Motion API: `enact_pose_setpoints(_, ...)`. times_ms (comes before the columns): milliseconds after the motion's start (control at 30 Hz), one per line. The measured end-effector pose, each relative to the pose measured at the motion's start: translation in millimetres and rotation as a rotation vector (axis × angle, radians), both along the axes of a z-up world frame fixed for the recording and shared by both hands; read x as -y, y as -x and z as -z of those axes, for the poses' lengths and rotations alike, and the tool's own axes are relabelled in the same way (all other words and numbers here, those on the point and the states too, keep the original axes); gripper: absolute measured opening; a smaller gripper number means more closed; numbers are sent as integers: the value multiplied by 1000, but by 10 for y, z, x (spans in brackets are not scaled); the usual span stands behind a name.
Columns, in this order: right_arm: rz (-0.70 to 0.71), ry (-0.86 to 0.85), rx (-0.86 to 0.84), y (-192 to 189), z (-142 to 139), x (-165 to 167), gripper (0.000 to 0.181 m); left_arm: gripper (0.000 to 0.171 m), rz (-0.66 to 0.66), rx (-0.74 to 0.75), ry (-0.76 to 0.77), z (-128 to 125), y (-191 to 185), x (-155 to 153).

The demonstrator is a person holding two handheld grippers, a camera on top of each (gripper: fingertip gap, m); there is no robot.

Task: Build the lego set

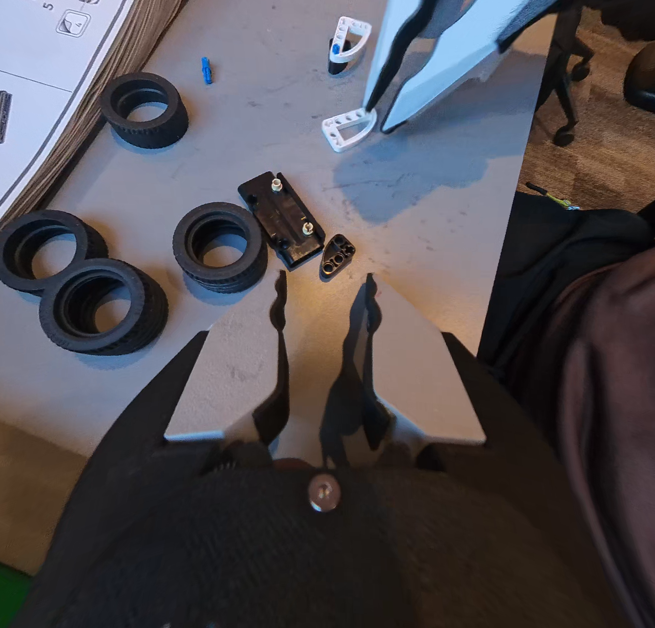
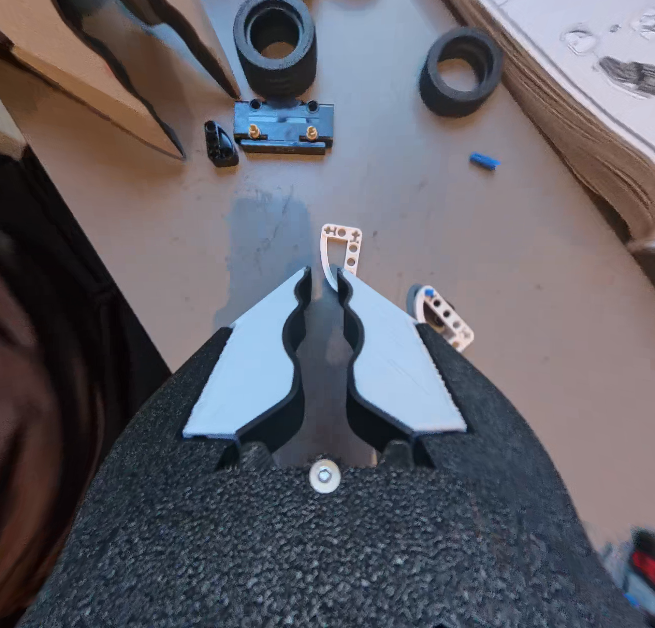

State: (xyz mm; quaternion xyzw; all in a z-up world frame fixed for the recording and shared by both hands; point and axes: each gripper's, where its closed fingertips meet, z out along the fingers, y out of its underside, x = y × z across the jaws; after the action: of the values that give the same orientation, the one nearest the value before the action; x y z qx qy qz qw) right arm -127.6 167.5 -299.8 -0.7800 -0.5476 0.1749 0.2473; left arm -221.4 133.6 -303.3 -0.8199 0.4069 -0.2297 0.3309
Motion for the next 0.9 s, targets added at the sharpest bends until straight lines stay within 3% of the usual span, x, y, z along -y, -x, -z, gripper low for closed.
enact_pose_setpoints(133,58,-30,-114,-73,-162,53,21,42,0,-6,-7,3,0,-1)
enact_pose_setpoints(367,118,-229,-380,-102,-400,-39,22,44,6,-25,-27,10,-3,8)
enact_pose_setpoints(767,197,-238,-426,-140,-369,-272,21,43,33,31,32,-12,-29,27)
enact_pose_setpoints(900,148,-160,-399,-150,-280,-205,23,39,48,24,26,-8,-43,33)
